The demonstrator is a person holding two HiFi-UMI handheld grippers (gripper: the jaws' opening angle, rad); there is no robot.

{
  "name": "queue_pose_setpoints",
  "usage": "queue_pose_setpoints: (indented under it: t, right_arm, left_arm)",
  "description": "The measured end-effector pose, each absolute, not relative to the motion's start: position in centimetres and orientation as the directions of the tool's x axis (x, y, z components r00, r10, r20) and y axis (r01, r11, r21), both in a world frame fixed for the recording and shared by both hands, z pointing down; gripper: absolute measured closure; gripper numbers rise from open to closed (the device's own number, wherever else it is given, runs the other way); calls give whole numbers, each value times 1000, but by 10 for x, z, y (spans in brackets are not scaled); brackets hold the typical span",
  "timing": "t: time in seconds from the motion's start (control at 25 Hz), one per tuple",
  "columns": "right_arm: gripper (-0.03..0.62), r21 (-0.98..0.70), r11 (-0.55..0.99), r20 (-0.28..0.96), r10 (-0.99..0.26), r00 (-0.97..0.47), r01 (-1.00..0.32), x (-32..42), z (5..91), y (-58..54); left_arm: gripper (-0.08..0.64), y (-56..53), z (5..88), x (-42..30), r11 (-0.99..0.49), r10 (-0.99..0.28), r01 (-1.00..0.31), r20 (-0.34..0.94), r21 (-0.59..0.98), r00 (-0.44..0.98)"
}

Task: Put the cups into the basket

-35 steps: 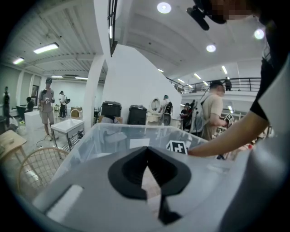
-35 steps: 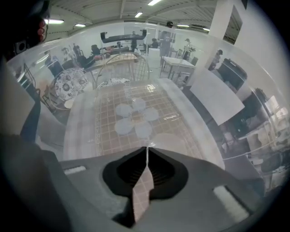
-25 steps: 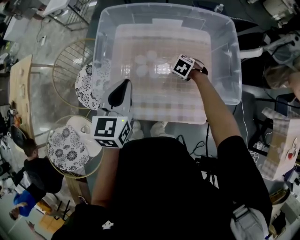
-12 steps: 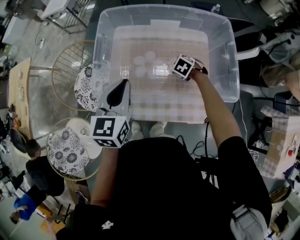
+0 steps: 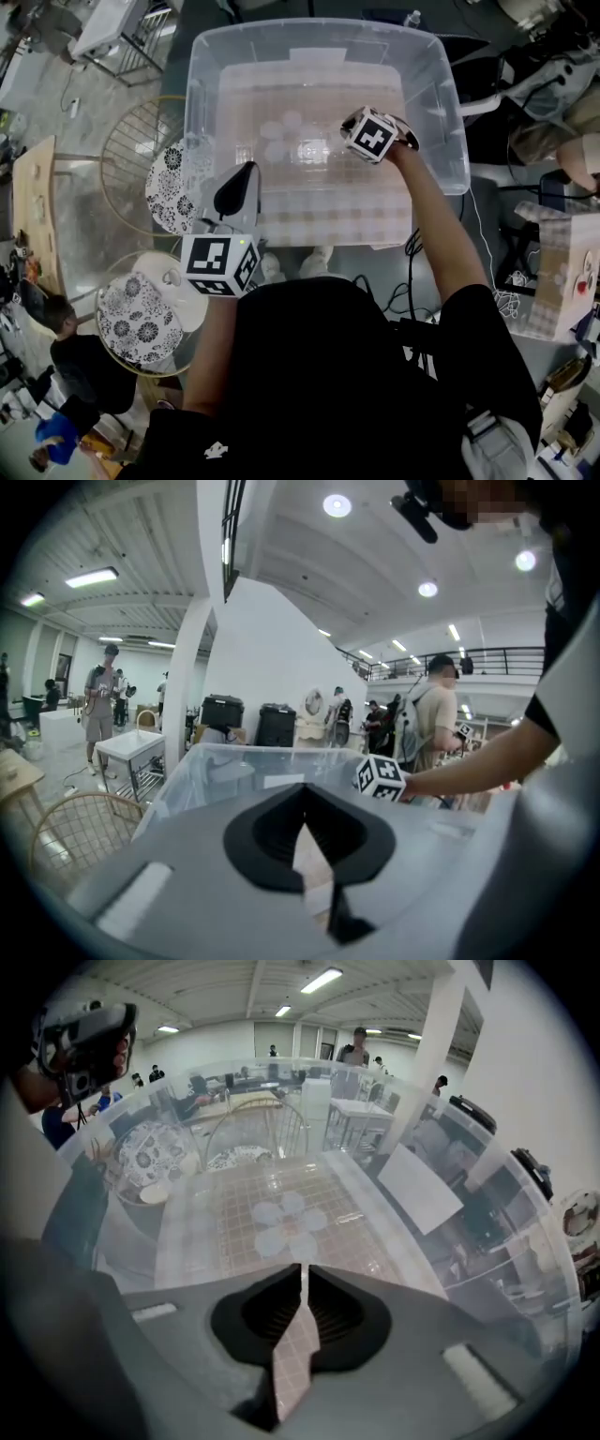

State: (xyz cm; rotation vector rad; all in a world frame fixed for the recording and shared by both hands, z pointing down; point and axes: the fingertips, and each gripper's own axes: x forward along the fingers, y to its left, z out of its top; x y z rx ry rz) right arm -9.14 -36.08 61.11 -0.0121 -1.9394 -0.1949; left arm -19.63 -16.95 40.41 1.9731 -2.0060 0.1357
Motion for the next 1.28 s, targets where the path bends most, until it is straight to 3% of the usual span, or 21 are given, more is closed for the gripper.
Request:
queue_pose_setpoints:
  t: [0.44,0.84,1.28]
  right_arm:
    - [590,190,982,834,-160,-528,3,-103,542,-335]
    - [591,240,955,647,-292,-704,-176,-119,446,-292]
    - [591,196,913,472,-408,-782,-358,-106,408,-234]
  left_arm:
    - [555,-166,389,-198,-52,-965,-986,248,155,90]
    - [555,-148,376,-203,-122,-967,-978,203,167,155]
    - [555,-119,368,-204,-185,-963,-970,170,156,211]
